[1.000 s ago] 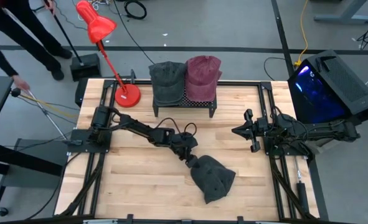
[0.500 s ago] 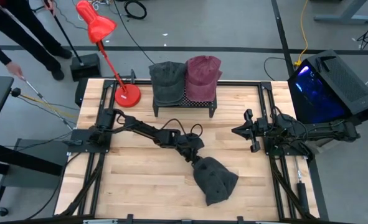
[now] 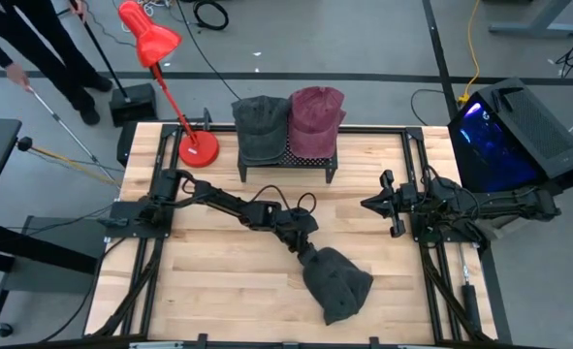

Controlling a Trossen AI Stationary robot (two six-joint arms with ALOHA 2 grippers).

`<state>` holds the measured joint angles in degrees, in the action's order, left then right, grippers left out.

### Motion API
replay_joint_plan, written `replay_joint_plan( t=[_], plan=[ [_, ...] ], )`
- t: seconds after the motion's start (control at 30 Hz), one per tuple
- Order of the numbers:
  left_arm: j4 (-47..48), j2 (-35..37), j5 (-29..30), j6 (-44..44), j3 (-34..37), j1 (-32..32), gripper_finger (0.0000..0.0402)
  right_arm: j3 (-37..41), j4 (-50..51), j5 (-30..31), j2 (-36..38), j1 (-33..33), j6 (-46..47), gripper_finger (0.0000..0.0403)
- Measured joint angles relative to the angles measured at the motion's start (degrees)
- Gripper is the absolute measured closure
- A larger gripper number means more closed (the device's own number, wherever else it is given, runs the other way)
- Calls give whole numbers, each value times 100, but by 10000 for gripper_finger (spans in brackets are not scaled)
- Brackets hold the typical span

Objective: Pick & Place hat
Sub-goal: Stack the black cap on top of the black cap on the shelf

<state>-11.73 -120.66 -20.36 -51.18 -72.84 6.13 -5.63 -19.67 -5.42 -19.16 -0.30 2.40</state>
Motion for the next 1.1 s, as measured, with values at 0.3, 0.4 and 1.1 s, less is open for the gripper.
replay_joint_plan(
  t=[0.3,0.4,1.1],
  plan=[
    [-97,20,-100,117,-4,-2,388,0,-3,0,0,2,0,380],
    [-98,20,-137,132,-4,-2,388,0,-2,1,0,1,0,380],
    [314,1158,-185,469,9,-17,391,0,-3,-1,2,0,0,380]
  ],
)
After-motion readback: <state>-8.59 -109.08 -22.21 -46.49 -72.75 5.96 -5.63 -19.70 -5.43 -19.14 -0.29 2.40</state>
